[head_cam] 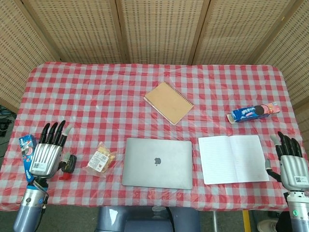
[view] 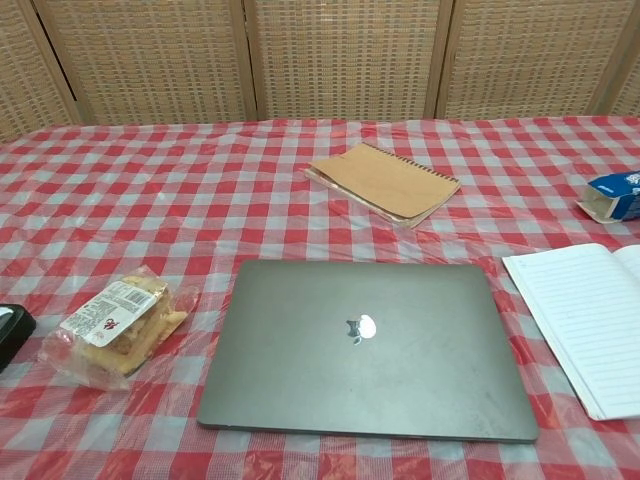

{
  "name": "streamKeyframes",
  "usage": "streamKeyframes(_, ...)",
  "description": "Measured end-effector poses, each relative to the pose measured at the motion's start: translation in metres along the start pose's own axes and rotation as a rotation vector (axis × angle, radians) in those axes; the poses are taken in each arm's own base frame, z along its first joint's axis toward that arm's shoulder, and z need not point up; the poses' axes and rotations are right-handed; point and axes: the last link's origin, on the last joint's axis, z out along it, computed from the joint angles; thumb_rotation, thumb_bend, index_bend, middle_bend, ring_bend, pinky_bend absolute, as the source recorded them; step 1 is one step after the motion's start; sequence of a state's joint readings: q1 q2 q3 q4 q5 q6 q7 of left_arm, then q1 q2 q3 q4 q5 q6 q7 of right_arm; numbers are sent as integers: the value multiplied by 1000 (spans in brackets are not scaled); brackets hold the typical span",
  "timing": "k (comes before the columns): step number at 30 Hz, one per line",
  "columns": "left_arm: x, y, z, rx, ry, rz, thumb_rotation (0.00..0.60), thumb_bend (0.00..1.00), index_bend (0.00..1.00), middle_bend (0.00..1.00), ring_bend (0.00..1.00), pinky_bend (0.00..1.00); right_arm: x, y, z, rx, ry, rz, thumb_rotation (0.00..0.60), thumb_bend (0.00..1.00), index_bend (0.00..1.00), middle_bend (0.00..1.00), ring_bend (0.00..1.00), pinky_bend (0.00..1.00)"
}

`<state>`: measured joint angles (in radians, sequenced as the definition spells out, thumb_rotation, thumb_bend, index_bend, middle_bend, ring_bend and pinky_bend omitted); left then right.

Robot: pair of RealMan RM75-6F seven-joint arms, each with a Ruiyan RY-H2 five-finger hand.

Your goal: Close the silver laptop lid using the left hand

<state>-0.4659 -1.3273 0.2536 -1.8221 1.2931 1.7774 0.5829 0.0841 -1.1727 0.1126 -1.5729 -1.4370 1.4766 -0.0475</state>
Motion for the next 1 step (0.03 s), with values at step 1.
streamKeyframes(1,-2,-6,-7,16,-8,2,600,336,0,0,0,0,0,-2,-1,6,0,-2,600,678,0,0,0,0)
